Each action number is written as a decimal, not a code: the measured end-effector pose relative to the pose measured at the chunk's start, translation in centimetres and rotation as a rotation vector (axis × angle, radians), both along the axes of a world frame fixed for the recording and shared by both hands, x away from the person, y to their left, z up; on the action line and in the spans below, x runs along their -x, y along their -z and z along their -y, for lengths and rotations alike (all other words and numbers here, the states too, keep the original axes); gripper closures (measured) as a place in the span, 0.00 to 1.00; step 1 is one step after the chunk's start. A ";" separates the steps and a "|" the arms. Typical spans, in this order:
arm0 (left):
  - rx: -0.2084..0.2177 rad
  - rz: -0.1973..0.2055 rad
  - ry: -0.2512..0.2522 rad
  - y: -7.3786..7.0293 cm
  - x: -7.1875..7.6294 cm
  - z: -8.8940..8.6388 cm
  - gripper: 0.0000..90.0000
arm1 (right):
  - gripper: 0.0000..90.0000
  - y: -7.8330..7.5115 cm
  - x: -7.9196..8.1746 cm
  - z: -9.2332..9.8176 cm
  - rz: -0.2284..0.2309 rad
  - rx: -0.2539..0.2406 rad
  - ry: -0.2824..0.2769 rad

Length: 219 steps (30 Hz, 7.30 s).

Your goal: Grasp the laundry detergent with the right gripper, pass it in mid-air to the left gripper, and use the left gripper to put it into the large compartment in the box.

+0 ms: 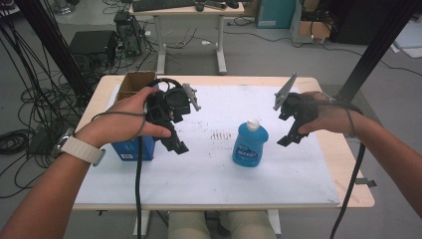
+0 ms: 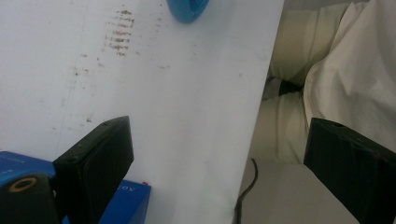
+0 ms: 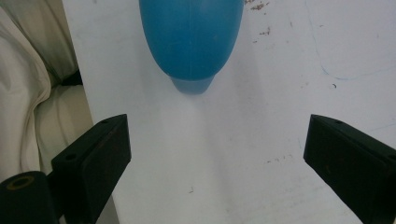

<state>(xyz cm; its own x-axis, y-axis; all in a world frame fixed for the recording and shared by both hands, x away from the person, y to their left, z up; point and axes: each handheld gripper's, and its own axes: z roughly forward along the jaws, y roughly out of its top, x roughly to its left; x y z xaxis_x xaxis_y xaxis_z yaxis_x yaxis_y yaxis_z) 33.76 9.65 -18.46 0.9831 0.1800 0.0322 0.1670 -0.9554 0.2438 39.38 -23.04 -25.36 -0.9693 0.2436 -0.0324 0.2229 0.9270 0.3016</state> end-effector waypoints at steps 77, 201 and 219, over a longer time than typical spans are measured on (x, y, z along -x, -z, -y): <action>0.026 0.012 -0.016 1.0 0.1 -0.3 0.09 | 0.05 4.8 1.8 1.6 0.086 -0.348 0.123; 0.049 -0.002 -0.046 2.2 -0.3 -0.6 0.09 | 0.04 11.5 3.2 3.5 0.137 -0.660 0.174; 0.050 0.000 -0.046 2.1 -0.3 -0.6 0.10 | 0.04 11.5 3.2 3.5 0.139 -0.663 0.173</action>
<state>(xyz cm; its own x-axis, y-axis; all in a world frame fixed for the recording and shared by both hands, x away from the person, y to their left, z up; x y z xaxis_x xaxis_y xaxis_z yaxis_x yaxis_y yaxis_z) 34.07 10.22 -20.58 0.9738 0.2263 0.0219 0.2104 -0.9334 0.2907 36.21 -26.51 -36.88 -0.9125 0.4053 0.0557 0.2693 0.4924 0.8277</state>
